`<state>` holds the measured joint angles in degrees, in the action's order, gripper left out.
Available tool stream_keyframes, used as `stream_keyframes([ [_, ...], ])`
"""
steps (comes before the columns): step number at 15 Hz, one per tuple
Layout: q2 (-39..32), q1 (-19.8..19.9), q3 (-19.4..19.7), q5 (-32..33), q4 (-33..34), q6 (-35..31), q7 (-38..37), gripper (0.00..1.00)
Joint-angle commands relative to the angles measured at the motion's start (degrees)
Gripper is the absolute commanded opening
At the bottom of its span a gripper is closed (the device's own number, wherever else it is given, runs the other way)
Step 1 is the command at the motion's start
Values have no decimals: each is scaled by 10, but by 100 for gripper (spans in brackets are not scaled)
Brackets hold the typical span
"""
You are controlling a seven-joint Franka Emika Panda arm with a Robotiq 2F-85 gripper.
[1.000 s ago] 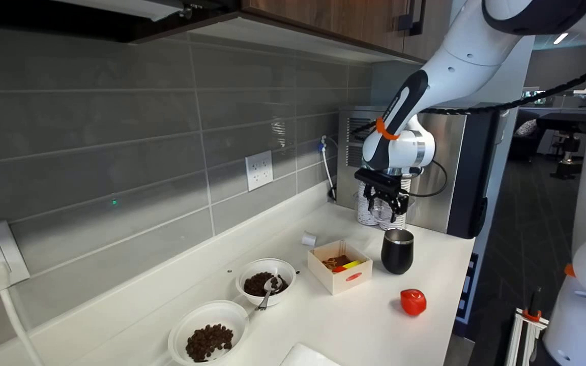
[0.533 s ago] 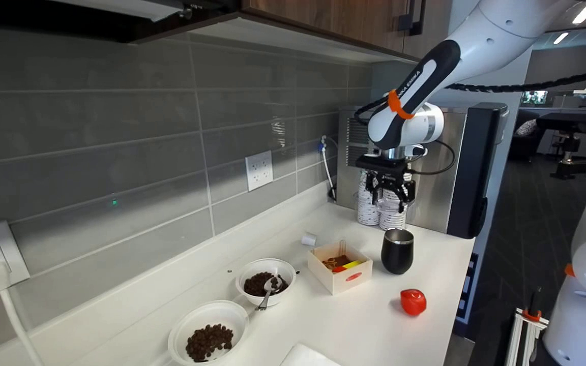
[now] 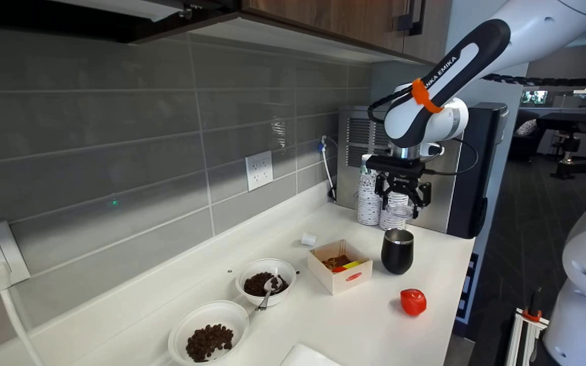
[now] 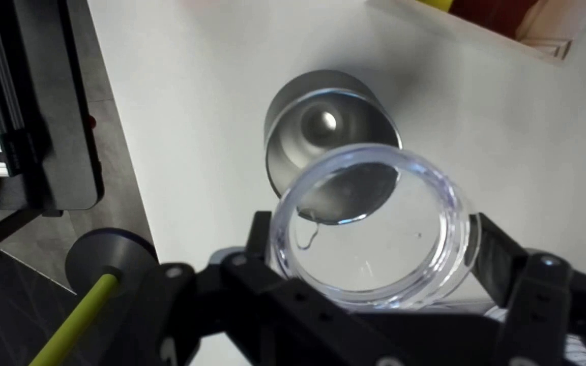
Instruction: Put the clear lid on the black thermos.
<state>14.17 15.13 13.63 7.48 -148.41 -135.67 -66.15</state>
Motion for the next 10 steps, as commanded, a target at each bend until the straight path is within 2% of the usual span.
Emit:
stream_keyframes([
  [1, 54, 30, -26, 12, -60, -16, -17, 67],
  [10, 34, 49, -53, 0, -88, -80, -12, 67],
])
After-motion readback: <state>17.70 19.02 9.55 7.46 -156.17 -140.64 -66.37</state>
